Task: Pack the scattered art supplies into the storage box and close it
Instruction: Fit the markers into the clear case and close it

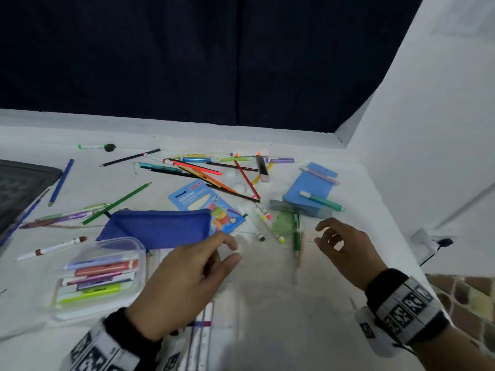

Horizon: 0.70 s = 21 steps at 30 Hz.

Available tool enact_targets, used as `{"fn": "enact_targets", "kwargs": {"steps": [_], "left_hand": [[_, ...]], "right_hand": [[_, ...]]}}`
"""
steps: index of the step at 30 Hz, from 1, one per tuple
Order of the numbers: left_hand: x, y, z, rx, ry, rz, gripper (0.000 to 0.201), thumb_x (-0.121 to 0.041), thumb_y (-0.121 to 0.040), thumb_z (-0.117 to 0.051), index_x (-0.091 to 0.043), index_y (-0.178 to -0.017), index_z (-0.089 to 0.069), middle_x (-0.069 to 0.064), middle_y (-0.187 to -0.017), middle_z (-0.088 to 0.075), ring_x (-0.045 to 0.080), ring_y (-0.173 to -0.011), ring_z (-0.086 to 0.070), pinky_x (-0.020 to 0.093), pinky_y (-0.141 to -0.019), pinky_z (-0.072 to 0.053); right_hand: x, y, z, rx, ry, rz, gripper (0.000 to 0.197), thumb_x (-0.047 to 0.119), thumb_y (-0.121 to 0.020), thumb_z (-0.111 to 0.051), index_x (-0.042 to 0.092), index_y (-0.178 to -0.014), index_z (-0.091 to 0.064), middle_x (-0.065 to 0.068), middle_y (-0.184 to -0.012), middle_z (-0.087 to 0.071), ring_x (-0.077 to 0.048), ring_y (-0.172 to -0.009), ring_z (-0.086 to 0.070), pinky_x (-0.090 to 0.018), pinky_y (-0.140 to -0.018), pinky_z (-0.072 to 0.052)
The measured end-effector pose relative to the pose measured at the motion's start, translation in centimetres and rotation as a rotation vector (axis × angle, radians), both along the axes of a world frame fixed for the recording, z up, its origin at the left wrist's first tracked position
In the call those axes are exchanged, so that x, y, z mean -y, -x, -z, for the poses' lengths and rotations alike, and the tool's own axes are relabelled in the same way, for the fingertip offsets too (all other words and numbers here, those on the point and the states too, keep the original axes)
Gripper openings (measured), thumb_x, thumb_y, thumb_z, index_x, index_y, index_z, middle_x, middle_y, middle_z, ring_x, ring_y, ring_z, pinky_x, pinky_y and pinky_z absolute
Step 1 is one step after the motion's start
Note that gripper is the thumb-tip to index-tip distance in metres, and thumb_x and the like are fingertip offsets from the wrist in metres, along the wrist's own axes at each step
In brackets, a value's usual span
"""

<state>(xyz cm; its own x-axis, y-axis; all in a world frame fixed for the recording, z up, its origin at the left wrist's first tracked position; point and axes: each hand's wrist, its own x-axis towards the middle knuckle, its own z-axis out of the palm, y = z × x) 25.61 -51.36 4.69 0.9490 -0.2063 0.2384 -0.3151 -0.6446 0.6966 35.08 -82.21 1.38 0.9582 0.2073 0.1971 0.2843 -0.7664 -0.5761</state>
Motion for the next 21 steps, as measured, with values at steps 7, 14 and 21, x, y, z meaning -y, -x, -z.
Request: {"fn": "enact_targets", "kwargs": {"steps": [7,14,21], "left_hand": [[7.8,-5.8,1.2,-0.105,-0.195,0.067,0.022,-0.058,-0.095,-0.049,-0.039,-0.106,-0.054,-0.009,-0.076,-0.060,0.009,-0.071,-0.058,0.034,-0.069,-0.051],[13.5,-9.4,3.3,-0.207,-0.645,0.173,0.034,-0.059,-0.097,-0.045,-0.026,-0.097,-0.053,-0.007,-0.088,-0.062,0.017,-0.078,-0.055,0.033,-0.066,-0.043],[15.5,-10.4,3.0,-0.271,-0.675,0.153,0.018,-0.040,-0.093,-0.055,-0.027,-0.093,-0.043,-0.003,-0.091,-0.057,0.023,-0.081,-0.054,0.031,-0.067,-0.040]], "right_hand": [[5.3,-6.0,0.4,-0.024,0.153,-0.037,0.022,0.021,-0.090,-0.064,0.019,-0.112,-0.061,0.002,-0.104,-0.064,-0.018,-0.096,-0.060,-0.026,-0.083,-0.043],[6.0,-11.6,0.8,-0.211,0.363,-0.102,0.046,0.018,-0.098,-0.044,0.014,-0.144,-0.039,-0.007,-0.139,-0.050,-0.028,-0.123,-0.049,-0.036,-0.103,-0.041],[5.0,-13.7,1.3,-0.215,0.554,-0.160,0.037,0.010,-0.093,-0.040,0.019,-0.128,-0.049,-0.007,-0.111,-0.057,-0.028,-0.100,-0.056,-0.041,-0.088,-0.050]]}}
